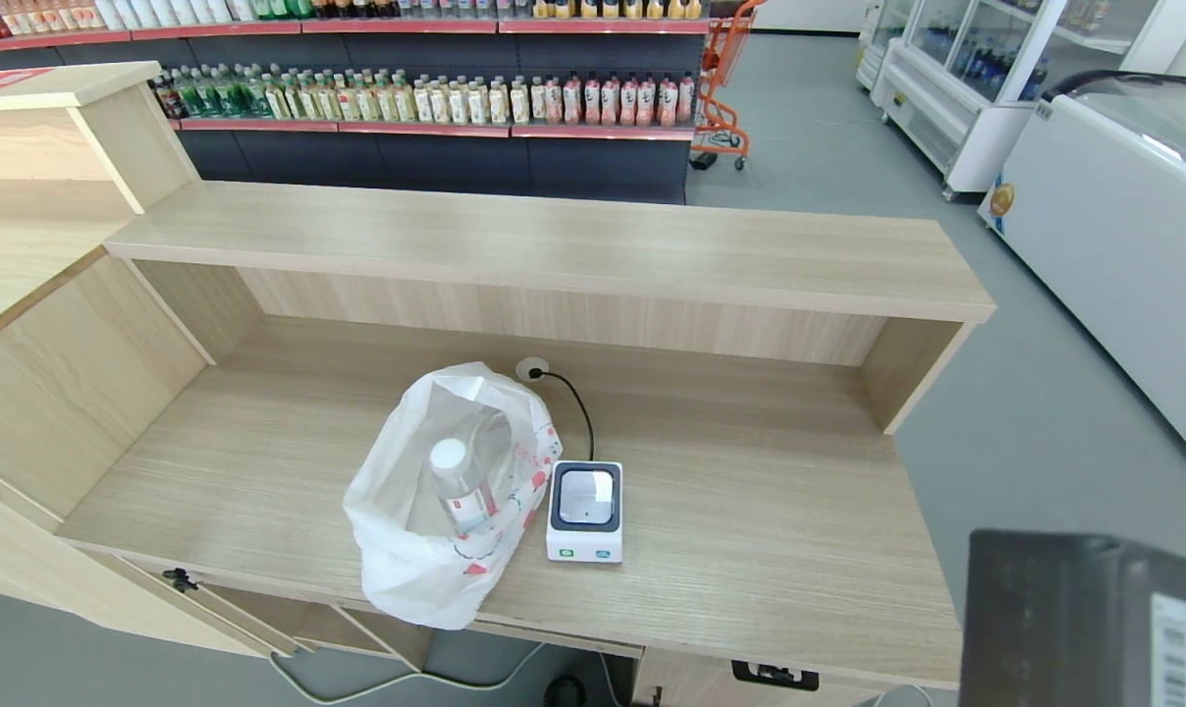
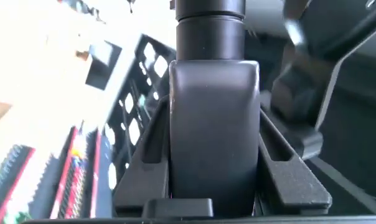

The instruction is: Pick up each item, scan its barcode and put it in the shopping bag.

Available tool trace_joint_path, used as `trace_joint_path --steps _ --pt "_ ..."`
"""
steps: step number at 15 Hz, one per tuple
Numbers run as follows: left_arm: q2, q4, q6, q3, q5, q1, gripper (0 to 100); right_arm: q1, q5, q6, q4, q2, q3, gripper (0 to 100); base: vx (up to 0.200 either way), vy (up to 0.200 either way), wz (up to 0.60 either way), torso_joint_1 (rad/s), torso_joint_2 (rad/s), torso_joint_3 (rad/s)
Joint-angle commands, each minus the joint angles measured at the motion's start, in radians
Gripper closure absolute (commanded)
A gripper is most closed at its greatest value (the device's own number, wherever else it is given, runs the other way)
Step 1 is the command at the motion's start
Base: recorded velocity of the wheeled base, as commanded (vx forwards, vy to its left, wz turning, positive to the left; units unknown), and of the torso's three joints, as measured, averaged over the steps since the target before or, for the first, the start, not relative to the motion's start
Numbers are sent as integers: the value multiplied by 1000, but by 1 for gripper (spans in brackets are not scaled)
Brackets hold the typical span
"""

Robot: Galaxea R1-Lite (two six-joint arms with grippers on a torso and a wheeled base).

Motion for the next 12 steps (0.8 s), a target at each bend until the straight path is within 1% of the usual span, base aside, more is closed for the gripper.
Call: trace_joint_path --steps 1,2,12 --pt "0 1 0 -1 0 0 100 15 10 -20 71 -36 -16 100 0 0 0 0 0 0" --pt "0 -1 0 1 0 0 100 17 23 -20 75 -52 -21 100 0 0 0 0 0 0" --pt "1 1 0 -1 0 0 100 13 26 -18 78 -38 -21 100 0 0 0 0 0 0"
